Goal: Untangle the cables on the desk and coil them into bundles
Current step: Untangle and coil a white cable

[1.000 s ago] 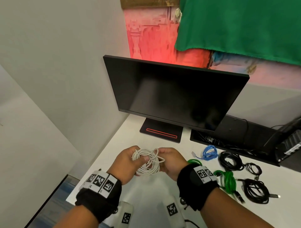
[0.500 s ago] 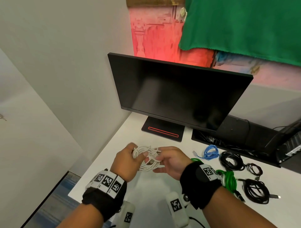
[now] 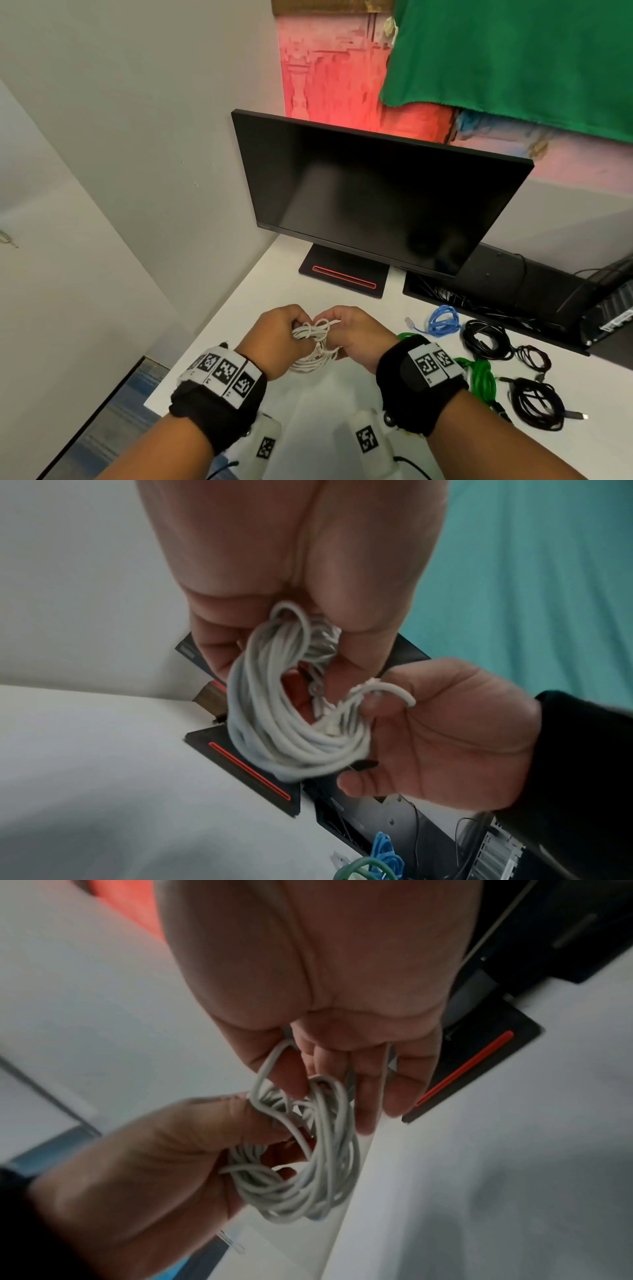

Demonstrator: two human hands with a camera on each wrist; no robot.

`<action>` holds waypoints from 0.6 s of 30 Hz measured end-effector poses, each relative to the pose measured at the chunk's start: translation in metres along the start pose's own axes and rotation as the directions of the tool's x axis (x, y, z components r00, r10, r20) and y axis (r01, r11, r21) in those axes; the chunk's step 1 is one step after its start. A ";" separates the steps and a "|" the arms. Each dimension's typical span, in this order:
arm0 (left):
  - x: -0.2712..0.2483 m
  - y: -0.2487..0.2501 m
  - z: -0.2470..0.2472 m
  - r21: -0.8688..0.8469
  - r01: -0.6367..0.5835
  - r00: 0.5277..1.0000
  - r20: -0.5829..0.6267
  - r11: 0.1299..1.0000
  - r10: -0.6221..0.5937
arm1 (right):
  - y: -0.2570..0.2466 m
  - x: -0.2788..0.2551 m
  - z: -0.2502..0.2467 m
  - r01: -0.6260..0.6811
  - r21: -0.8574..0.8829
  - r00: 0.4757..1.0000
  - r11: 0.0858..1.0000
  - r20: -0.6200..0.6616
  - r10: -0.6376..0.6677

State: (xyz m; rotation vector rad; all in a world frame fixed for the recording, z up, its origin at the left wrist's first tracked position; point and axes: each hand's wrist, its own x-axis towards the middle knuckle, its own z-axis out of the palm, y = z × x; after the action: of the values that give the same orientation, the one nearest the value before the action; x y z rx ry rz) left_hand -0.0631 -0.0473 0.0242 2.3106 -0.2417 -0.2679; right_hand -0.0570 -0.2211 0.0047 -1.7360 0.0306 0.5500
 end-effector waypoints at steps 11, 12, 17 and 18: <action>0.002 -0.006 0.004 -0.096 0.193 0.958 -0.197 0.977 -0.209 | 0.008 -0.005 0.017 0.202 -0.395 0.936 0.896 -0.192 -0.295; 0.003 -0.008 0.003 -0.112 0.200 0.956 -0.197 0.973 -0.219 | 0.009 -0.005 0.014 0.197 -0.381 0.952 0.903 -0.146 -0.269; 0.004 -0.016 0.000 -0.410 0.211 0.963 -0.070 0.887 -0.261 | 0.014 -0.003 0.005 0.213 -0.406 0.965 0.889 -0.053 -0.255; 0.005 -0.017 -0.001 -0.451 0.208 0.966 -0.045 0.868 -0.255 | 0.014 -0.002 0.004 0.217 -0.384 0.964 0.898 -0.063 -0.259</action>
State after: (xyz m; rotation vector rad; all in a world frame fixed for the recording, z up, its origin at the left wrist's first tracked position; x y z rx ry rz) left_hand -0.0569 -0.0364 0.0124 1.8865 0.1434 -0.2886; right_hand -0.0646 -0.2213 -0.0080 -2.1064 -0.2197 0.2855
